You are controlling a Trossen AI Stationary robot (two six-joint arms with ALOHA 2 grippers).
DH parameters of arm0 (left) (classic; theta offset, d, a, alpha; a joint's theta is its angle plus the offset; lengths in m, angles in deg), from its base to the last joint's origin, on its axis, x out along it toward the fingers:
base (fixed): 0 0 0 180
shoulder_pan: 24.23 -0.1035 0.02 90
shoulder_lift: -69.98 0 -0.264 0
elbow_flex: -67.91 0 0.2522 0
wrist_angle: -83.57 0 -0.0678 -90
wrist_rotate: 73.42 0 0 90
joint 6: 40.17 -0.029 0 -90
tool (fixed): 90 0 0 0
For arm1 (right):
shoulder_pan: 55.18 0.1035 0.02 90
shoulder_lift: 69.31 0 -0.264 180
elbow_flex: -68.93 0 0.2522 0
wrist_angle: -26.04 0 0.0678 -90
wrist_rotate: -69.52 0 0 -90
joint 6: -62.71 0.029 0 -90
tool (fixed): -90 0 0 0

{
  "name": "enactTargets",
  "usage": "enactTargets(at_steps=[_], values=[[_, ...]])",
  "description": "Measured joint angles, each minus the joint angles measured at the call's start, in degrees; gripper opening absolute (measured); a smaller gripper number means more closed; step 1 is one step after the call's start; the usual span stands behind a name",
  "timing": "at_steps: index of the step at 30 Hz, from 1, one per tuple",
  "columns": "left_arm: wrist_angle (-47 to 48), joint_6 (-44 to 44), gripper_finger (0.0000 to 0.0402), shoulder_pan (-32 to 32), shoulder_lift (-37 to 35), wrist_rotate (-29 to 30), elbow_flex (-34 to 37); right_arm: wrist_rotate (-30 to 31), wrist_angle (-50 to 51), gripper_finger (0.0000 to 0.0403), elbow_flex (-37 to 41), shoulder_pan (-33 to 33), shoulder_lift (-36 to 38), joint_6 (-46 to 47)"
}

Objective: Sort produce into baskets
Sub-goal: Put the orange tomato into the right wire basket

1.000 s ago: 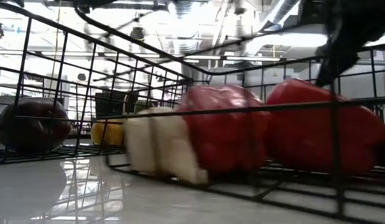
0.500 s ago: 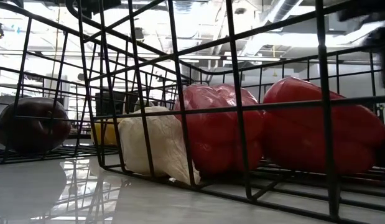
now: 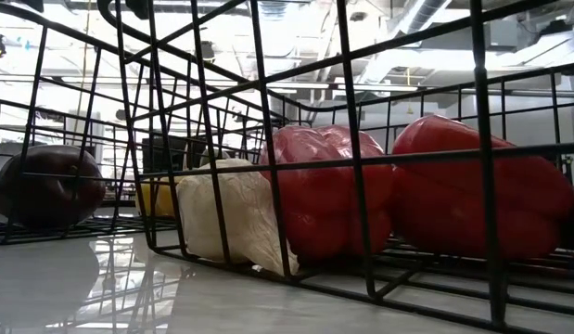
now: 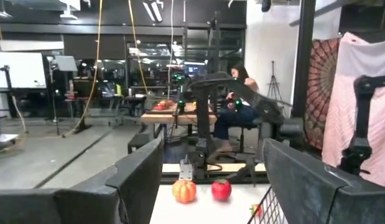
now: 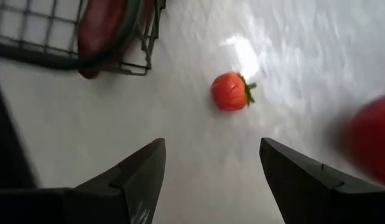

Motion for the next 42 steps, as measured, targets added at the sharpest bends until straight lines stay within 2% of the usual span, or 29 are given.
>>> enactTargets(at_steps=[4, 11, 16, 23, 30, 36, 42], values=[[0.00, -0.20, 0.0261, 2.70, 0.00, 3.20, 0.00, 5.75, -0.70, 0.0290, 0.09, 1.93, -5.47, -7.82], [0.76, -2.82, 0.0261, 5.21, 0.00, 9.43, 0.02, 4.68, -3.36, 0.0290, 0.09, -1.50, -11.39, -13.58], [0.94, -3.25, 0.0261, 5.24, -0.01, 10.55, 0.02, 4.77, -5.52, 0.0290, -0.04, -4.19, -12.23, -19.85], [1.14, -2.77, 0.0261, 5.25, 0.00, 9.98, 0.02, 7.26, -3.06, 0.0290, 0.03, -5.32, -12.27, -20.49], [1.27, -2.61, 0.0261, 5.24, -0.03, 9.39, 0.02, 8.72, -6.42, 0.0290, 3.02, -4.17, -12.05, -18.13], [1.19, -2.60, 0.0261, 5.24, -0.02, 9.42, 0.04, 6.51, -6.43, 0.0290, 4.62, -2.75, -12.60, -15.36], [0.88, -2.34, 0.0261, 5.24, -0.02, 9.42, 0.07, 7.68, -6.73, 0.0290, 4.18, -3.94, -11.88, -15.68]])
